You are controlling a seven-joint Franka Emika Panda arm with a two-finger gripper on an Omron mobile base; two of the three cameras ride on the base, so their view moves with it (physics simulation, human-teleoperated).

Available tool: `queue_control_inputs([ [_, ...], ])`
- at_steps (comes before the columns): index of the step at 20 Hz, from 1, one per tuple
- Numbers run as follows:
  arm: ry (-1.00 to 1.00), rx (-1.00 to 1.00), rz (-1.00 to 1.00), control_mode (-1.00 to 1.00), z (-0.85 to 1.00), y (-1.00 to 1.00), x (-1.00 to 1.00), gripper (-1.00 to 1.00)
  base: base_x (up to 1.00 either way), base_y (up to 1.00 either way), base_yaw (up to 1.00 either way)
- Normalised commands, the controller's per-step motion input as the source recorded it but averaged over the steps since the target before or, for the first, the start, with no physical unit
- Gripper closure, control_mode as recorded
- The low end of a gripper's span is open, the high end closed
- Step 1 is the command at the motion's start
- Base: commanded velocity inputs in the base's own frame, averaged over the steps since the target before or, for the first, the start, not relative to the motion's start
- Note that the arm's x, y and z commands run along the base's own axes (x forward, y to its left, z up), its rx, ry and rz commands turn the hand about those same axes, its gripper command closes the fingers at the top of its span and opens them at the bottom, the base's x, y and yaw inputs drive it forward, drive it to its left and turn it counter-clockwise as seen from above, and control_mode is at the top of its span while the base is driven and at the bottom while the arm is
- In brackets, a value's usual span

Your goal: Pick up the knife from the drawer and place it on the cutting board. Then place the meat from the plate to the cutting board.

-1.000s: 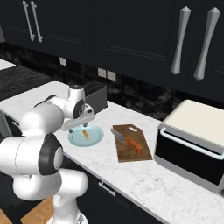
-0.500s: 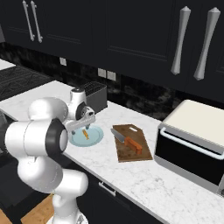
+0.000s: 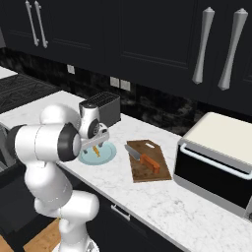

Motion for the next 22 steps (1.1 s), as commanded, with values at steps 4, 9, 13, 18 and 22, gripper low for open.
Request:
queue_control_inputs([
  [4,0.01,-0.01,0.0,-1.0,-0.14,0.0,0.48,-1.0,0.0,0.0,0.0],
  [9,0.02,-0.02,0.0,-1.0,-0.26,0.0,0.46,-1.0,0.0,0.0,0.0],
  [13,0.0,0.0,-0.01,-1.0,-0.36,0.0,0.32,-1.0,0.0,0.0,0.0],
  [18,0.0,0.0,-0.03,-1.0,-0.39,0.01,0.19,1.0,0.0,0.0,0.0],
  [22,0.0,0.0,-0.13,-1.0,-0.52,0.23,0.03,1.0,0.0,0.0,0.0],
])
